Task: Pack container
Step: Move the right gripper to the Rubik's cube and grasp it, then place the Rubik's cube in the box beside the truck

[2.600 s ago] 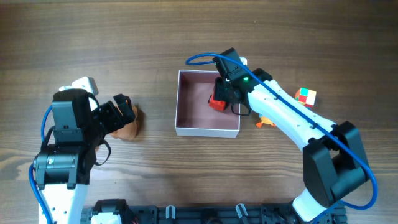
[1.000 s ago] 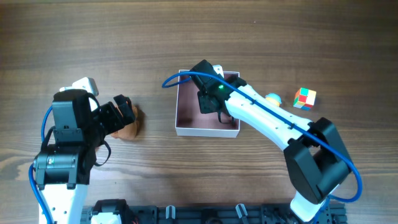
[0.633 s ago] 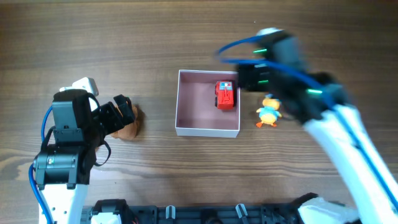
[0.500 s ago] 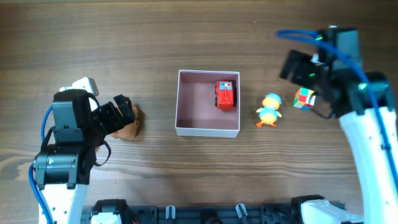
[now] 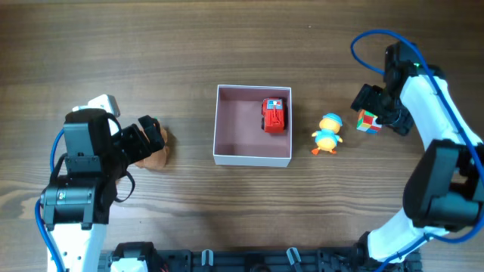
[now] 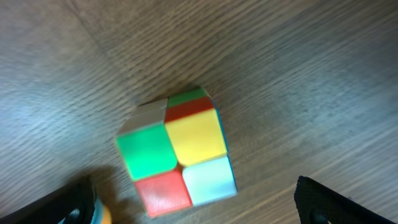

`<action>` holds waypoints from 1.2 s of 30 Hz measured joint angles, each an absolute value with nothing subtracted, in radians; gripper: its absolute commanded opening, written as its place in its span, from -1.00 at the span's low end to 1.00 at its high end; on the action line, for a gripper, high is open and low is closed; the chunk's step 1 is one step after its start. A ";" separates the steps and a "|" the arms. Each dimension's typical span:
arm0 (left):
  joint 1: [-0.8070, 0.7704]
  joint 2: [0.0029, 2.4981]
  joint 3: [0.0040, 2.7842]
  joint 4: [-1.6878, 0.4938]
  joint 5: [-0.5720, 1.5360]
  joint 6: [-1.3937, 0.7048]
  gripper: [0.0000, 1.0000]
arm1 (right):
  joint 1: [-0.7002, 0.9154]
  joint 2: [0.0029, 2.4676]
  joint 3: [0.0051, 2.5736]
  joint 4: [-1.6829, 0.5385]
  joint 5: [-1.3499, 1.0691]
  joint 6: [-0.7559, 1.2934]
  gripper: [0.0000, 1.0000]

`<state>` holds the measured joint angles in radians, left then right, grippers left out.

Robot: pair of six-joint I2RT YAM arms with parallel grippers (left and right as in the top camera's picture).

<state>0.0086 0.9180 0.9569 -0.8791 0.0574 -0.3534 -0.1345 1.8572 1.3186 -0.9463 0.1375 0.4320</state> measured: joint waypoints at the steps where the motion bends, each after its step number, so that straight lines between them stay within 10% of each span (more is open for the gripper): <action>1: 0.009 0.918 0.957 -0.879 0.057 -0.353 0.99 | -0.134 1.874 1.319 -0.937 0.134 0.423 1.00; 8: 0.009 0.918 0.957 -0.880 0.057 -0.353 0.99 | -0.134 1.977 1.317 -0.870 0.092 0.333 0.96; 36: 0.009 0.918 0.957 -0.880 0.057 -0.353 0.99 | -0.110 1.735 1.341 -0.957 0.078 0.237 -0.91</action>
